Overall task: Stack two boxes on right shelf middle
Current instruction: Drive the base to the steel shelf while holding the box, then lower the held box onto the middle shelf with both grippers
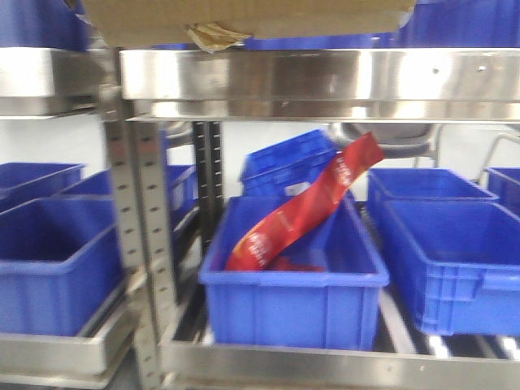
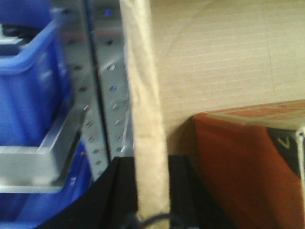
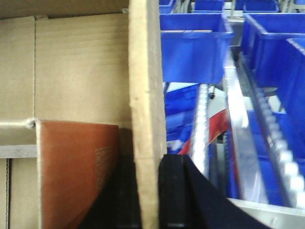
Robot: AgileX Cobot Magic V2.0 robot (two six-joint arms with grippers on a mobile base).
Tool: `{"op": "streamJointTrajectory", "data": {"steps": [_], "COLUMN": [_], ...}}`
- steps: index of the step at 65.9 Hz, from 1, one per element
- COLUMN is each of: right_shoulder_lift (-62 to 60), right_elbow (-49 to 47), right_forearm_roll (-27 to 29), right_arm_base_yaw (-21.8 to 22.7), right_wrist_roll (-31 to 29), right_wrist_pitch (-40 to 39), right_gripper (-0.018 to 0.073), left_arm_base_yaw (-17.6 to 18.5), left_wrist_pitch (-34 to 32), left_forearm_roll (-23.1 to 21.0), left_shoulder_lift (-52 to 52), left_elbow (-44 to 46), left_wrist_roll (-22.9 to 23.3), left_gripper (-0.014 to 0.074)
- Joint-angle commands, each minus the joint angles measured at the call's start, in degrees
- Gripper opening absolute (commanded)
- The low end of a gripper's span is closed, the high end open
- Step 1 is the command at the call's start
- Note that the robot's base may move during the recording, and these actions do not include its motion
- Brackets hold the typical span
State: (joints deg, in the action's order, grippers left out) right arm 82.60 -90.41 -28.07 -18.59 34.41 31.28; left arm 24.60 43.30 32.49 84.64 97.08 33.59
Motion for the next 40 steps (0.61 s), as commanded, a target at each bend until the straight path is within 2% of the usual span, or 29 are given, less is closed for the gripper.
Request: {"op": "streamJointTrajectory", "data": {"steps": [1, 40], "right_shoulder_lift": [-0.9, -0.9], "right_elbow": [-0.9, -0.9], "right_forearm_roll": [-1.2, -1.2], "right_arm_base_yaw": [0.2, 0.2], "right_wrist_roll": [0.2, 0.2], "right_wrist_pitch": [-3.4, -3.4], "right_gripper": [-0.0162, -0.0162], "left_arm_base_yaw": [0.4, 0.4], "left_wrist_pitch": [-2.7, -2.7], "left_forearm_roll": [0.3, 0.3], "left_shoulder_lift": [-0.7, -0.7], "left_elbow": [0.8, 0.8], "left_wrist_roll": [-0.6, -0.6], "left_gripper": [-0.0111, -0.0111]}}
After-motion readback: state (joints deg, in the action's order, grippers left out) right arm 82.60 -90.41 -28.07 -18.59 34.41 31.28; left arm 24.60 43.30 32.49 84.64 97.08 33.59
